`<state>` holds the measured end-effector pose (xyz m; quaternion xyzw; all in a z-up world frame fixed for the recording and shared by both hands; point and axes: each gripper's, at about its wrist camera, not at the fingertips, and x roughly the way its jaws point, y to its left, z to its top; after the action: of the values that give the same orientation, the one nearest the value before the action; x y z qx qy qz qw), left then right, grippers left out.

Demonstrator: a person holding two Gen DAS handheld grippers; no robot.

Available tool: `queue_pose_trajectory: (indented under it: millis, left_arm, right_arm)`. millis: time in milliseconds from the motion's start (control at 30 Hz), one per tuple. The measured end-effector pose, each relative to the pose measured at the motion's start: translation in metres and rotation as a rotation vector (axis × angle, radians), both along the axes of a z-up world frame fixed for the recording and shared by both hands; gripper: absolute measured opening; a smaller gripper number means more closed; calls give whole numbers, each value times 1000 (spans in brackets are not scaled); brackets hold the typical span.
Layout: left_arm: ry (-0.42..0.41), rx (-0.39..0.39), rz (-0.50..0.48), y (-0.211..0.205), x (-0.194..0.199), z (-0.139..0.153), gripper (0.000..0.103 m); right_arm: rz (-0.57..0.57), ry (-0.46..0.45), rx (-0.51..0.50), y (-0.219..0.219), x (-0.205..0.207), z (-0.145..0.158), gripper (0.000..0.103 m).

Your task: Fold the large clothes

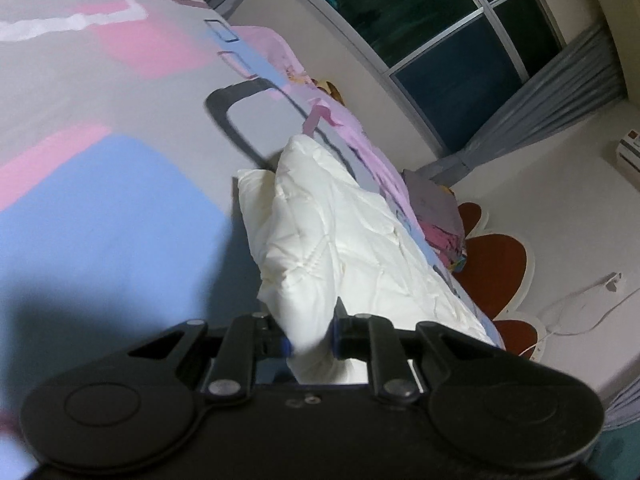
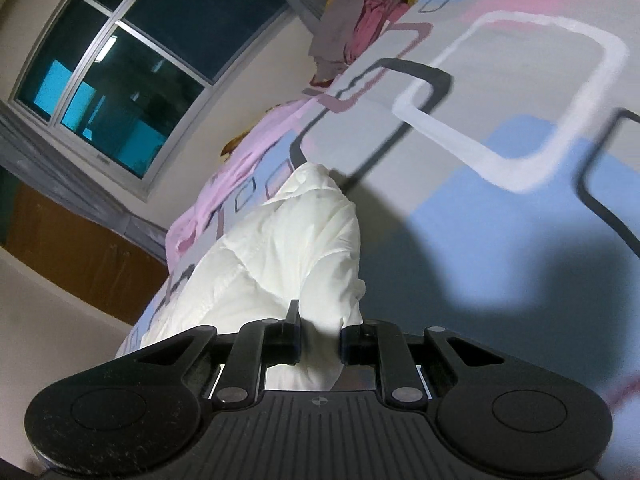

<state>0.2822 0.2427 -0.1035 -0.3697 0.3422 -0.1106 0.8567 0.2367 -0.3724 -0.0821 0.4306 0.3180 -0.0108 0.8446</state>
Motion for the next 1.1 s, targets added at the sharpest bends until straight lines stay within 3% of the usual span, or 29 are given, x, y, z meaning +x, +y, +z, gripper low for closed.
queue_pose_trajectory:
  millis: [367, 600, 667, 700, 733, 767, 800, 833, 867, 900, 933, 967, 1000, 1100]
  left_arm:
    - [15, -6, 20, 4, -61, -6, 17]
    - [51, -21, 40, 6, -68, -29, 17]
    - [59, -33, 49, 7, -64, -36, 20]
    - [60, -28, 54, 7, -63, -38, 26]
    - [59, -17, 67, 6, -64, -38, 37]
    - [68, -8, 83, 6, -65, -38, 42]
    - [79, 3, 102, 7, -69, -35, 58]
    - [81, 17, 122, 8, -74, -31, 73]
    - [70, 28, 136, 9, -80, -27, 75]
    - [59, 42, 144, 11, -88, -23, 75]
    - [56, 46, 137, 13, -94, -21, 73]
    - [50, 46, 122, 15, -99, -19, 71]
    - [44, 46, 110, 16, -105, -18, 69]
    - [51, 35, 94, 16, -104, -21, 69]
  right_arm:
    - [6, 17, 14, -5, -68, -5, 16]
    - [-2, 66, 38, -9, -72, -28, 17]
    - [10, 89, 31, -10, -66, -36, 17]
    - [16, 92, 31, -12, -64, -38, 18]
    - [20, 94, 29, -14, -62, -38, 25]
    - [19, 101, 13, -16, -61, -36, 45]
    - [-6, 116, -38, -17, -64, -32, 73]
    - [-41, 101, -91, -20, -70, -27, 77]
    - [-60, 73, -120, -22, -78, -23, 77]
    - [-77, 56, -136, -24, -86, -18, 75]
    - [-84, 40, -157, -24, -94, -12, 64]
    - [-66, 20, -187, -21, -99, -5, 25]
    - [-37, 16, -226, -13, -103, 1, 7]
    - [52, -43, -321, 20, -103, 26, 6]
